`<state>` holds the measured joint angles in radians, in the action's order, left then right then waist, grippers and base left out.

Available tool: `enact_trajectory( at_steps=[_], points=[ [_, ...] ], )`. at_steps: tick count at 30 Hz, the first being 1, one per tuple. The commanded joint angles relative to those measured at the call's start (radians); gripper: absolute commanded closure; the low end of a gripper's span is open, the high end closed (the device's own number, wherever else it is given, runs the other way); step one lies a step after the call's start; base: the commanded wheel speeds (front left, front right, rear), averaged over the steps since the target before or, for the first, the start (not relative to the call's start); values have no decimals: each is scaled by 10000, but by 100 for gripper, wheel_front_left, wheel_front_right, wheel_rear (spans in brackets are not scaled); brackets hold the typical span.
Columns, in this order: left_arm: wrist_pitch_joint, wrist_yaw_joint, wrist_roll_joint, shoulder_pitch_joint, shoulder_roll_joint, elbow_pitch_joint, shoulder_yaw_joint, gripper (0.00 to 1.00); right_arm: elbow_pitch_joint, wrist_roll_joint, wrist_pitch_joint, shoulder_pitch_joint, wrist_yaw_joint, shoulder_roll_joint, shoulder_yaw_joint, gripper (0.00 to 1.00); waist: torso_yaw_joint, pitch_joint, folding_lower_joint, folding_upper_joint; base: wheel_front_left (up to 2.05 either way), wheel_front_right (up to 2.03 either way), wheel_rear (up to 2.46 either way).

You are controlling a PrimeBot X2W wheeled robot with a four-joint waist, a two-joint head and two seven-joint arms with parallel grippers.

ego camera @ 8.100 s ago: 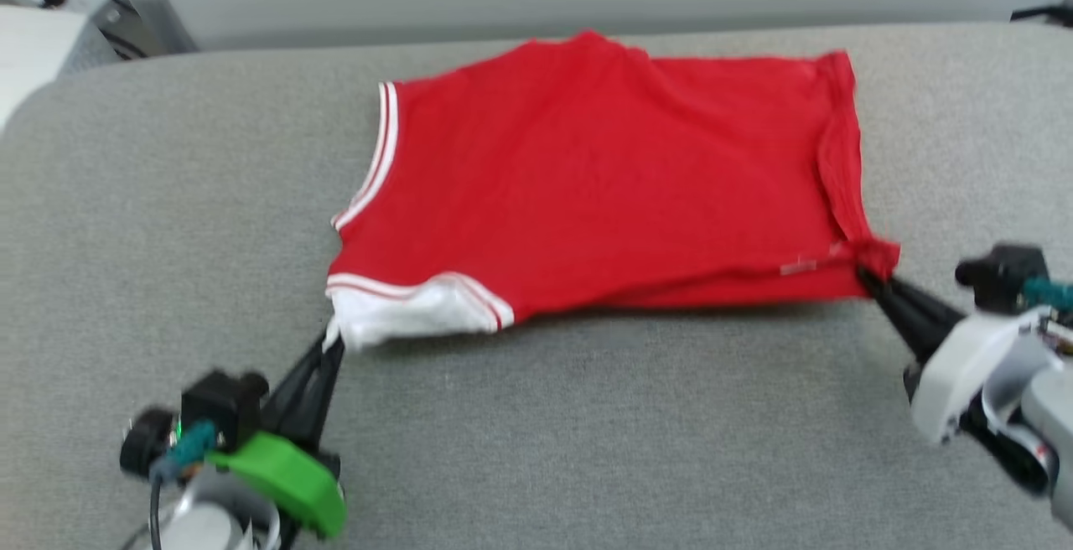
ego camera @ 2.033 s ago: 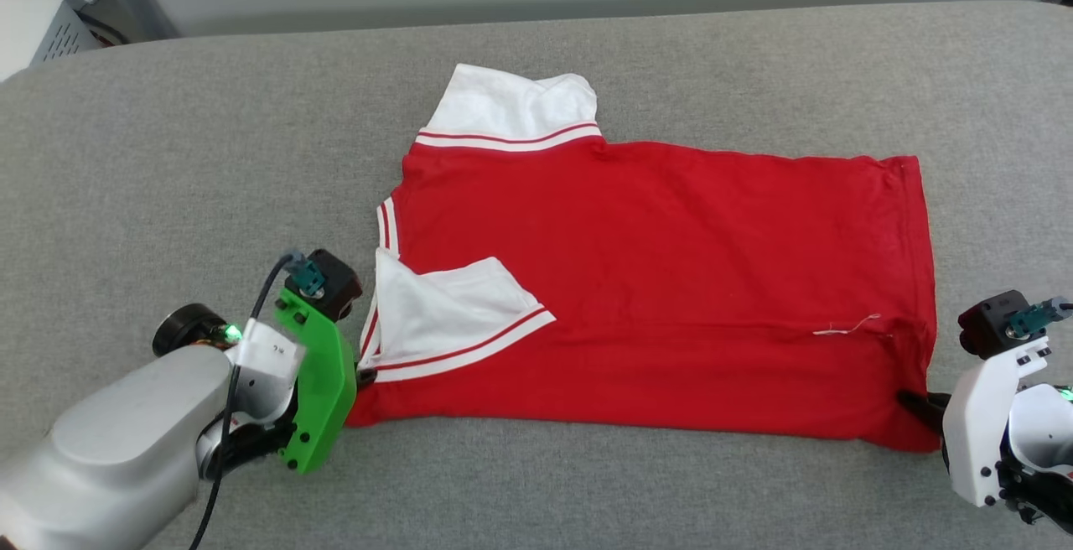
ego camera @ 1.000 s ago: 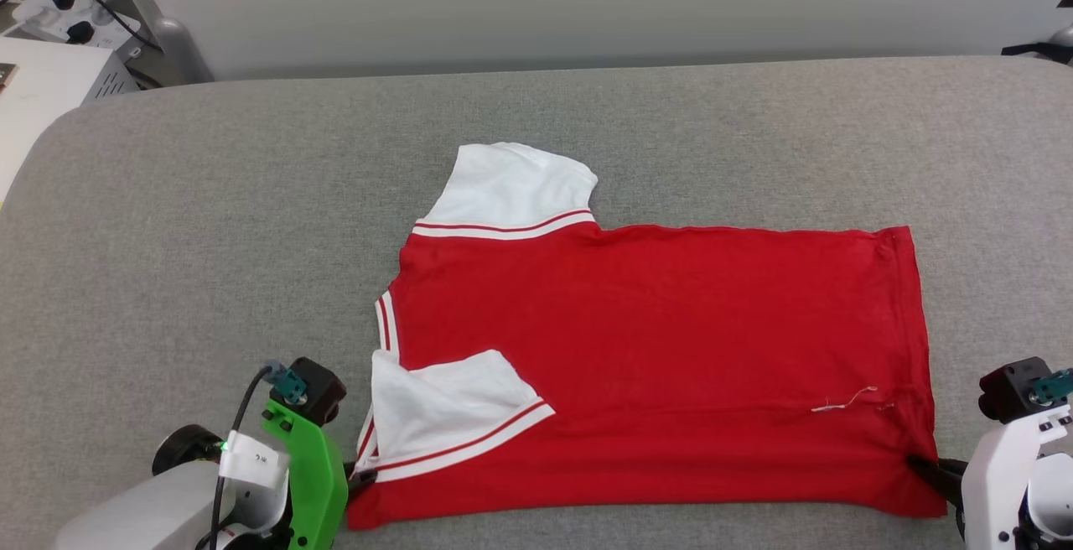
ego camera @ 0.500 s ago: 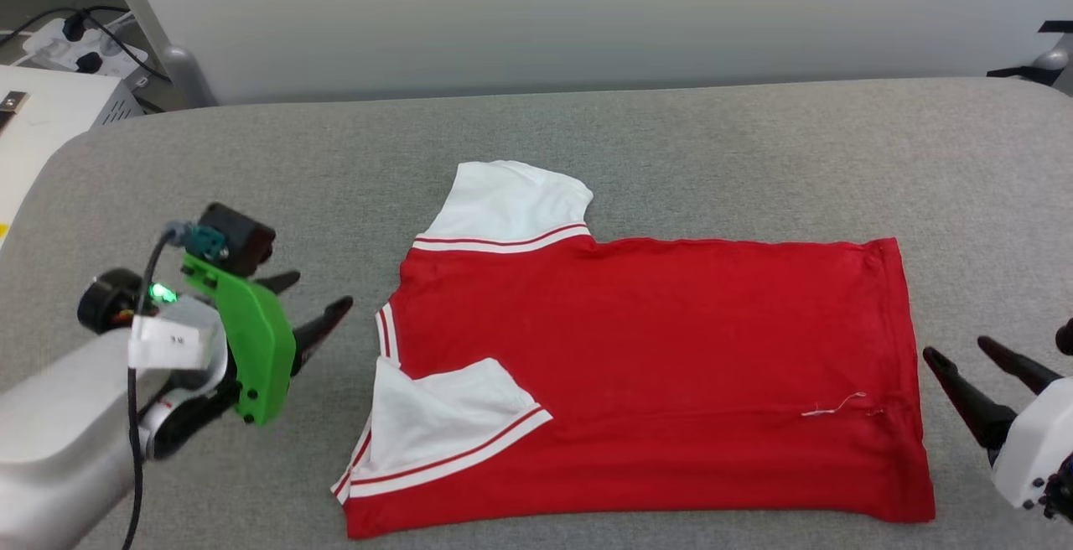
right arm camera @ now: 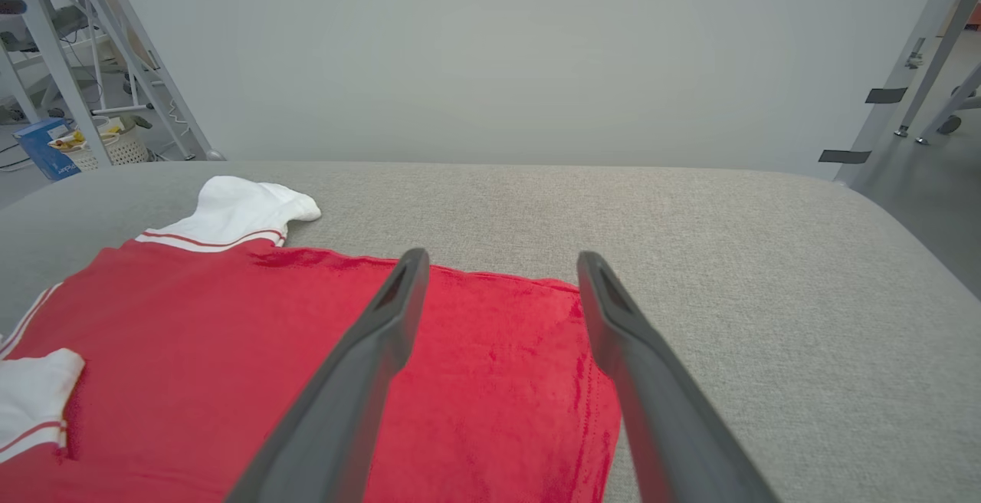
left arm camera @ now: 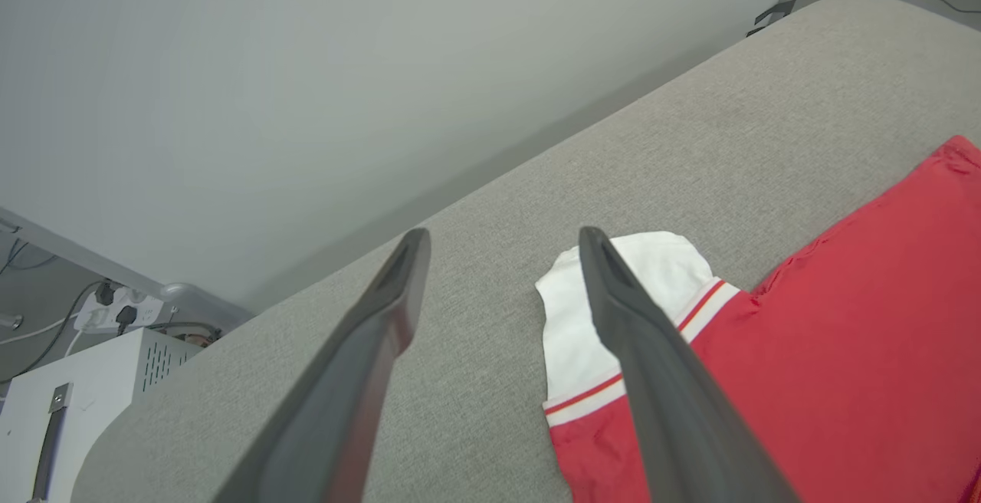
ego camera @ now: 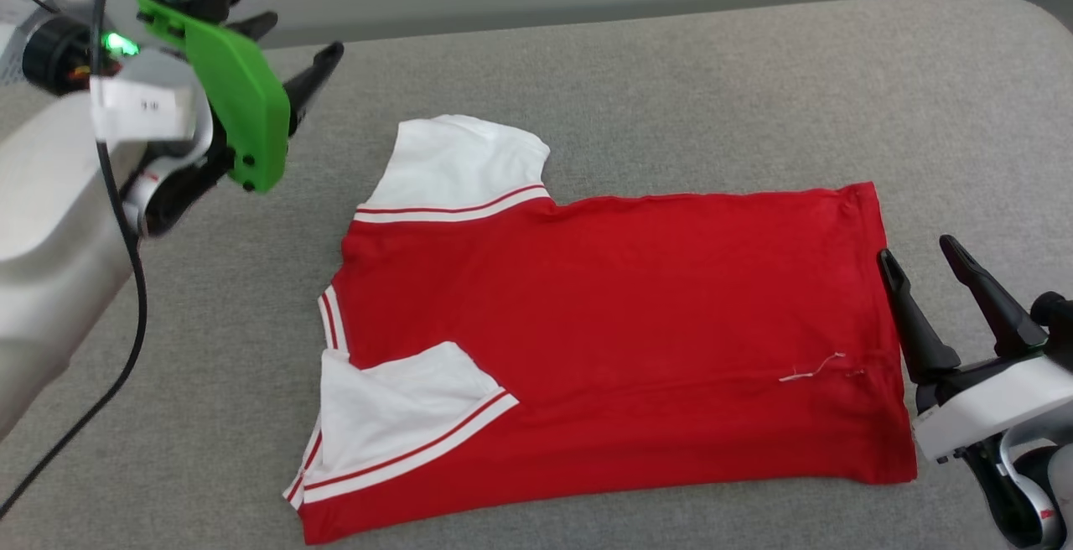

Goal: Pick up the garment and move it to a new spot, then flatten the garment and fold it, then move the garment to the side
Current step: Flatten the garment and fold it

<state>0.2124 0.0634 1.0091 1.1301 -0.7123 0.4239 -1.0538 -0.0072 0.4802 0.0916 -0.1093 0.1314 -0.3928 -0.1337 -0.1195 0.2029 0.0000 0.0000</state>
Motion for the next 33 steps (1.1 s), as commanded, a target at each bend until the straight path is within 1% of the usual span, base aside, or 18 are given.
enact_trajectory(
  at_steps=[1, 2, 8, 14, 18, 20, 24, 27, 31, 32, 33],
  points=[
    [222, 82, 102, 429, 251, 221, 102, 0, -102, -157, 75, -96, -7, 92, -29, 0, -576, 798, 0, 0, 0, 0, 0],
    [549, 147, 267, 667, 441, 451, 117, 0, -124, -230, 90, -172, -7, 159, -74, 0, -669, 945, 0, 0, 0, 0, 0],
    [2618, 443, 713, 2027, 1130, 1656, -152, 0, -55, -415, 257, -705, -7, 315, -386, 0, -1191, 1706, 0, 0, 0, 0, 0],
    [4353, 586, 818, 2904, 1579, 2728, -675, 0, 165, -490, 484, -1186, -7, 342, -670, 0, -1593, 2357, 0, 0, 0, 0, 0],
    [4926, 629, 716, 3142, 1710, 3384, -1028, 0, 283, -450, 631, -1487, -7, 367, -823, 0, -1789, 2725, 0, 0, 0, 0, 0],
    [5080, 643, 545, 3127, 1692, 3702, -1293, 0, 376, -438, 706, -1627, -7, 380, -936, 0, -1892, 2863, 0, 0, 0, 0, 0],
    [5174, 659, 551, 2841, 1707, 4276, -1522, 0, 616, -398, 866, -1883, -7, 420, -1182, 0, -2041, 3013, 0, 0, 0, 0, 0],
    [5324, 666, 515, 2587, 1715, 4520, -1707, 0, 778, -340, 943, -2023, -7, 381, -1316, 0, -2077, 3066, 0, 0, 0, 0, 0],
    [5451, 670, 663, 2344, 1715, 4472, -1839, 0, 964, -293, 1060, -2173, -7, 271, -1321, 0, -2034, 3104, 0, 0, 0, 0, 0],
    [5512, 670, 635, 2297, 1683, 4426, -1897, 32, 997, -290, 1083, -2216, -7, 249, -1330, 0, -2019, 3106, 0, 0, 0, 0, 0],
    [5536, 670, 616, 2269, 1655, 4374, -1934, 72, 1013, -293, 1098, -2256, -7, 235, -1346, 0, -2008, 3105, 0, 0, 0, 0, 0]
  ],
)
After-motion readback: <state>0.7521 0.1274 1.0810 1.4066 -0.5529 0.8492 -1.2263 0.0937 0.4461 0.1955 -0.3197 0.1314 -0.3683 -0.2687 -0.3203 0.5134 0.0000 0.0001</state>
